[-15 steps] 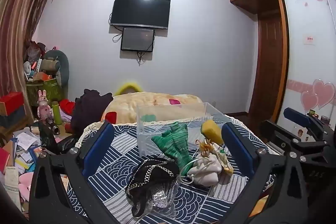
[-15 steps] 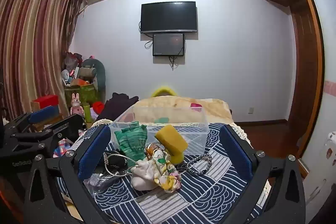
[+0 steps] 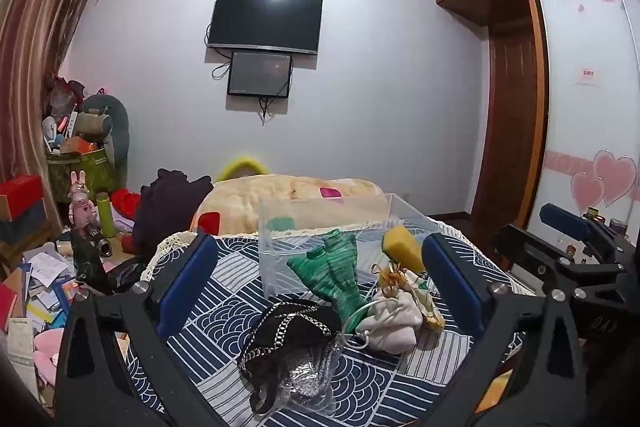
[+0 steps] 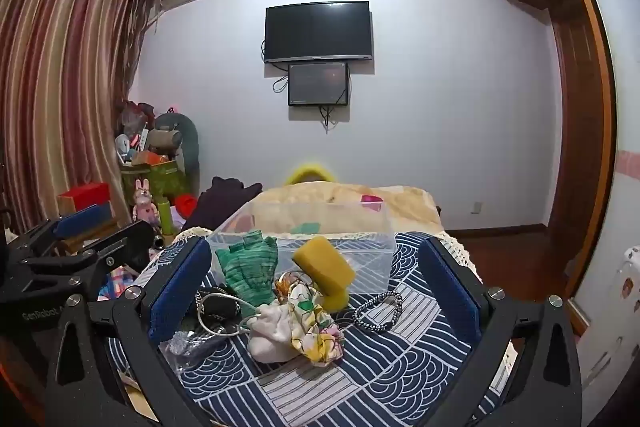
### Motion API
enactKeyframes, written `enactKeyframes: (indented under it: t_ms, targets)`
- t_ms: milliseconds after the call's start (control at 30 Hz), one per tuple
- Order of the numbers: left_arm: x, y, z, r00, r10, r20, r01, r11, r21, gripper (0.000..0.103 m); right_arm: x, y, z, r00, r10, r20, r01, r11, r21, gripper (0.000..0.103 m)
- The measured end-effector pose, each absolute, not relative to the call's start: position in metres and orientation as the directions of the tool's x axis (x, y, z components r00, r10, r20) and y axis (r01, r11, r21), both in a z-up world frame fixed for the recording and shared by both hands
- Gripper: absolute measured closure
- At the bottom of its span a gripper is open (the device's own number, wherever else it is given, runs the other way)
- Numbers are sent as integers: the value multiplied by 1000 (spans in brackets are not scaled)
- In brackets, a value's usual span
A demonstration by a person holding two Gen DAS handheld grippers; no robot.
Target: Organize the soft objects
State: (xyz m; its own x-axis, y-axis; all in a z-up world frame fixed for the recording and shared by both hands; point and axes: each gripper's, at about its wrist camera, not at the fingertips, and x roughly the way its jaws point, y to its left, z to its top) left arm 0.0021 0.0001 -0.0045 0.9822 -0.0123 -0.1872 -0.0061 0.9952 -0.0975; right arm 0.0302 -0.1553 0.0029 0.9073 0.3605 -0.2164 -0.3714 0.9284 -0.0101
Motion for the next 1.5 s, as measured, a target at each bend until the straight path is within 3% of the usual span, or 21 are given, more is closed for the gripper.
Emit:
enactKeyframes:
  t_ms: [1500]
  targets:
    - [1,-3,-6,981,-14,-195,-2,996,-84,0,25,-162,10,909,371,-187,-375,927,17,0]
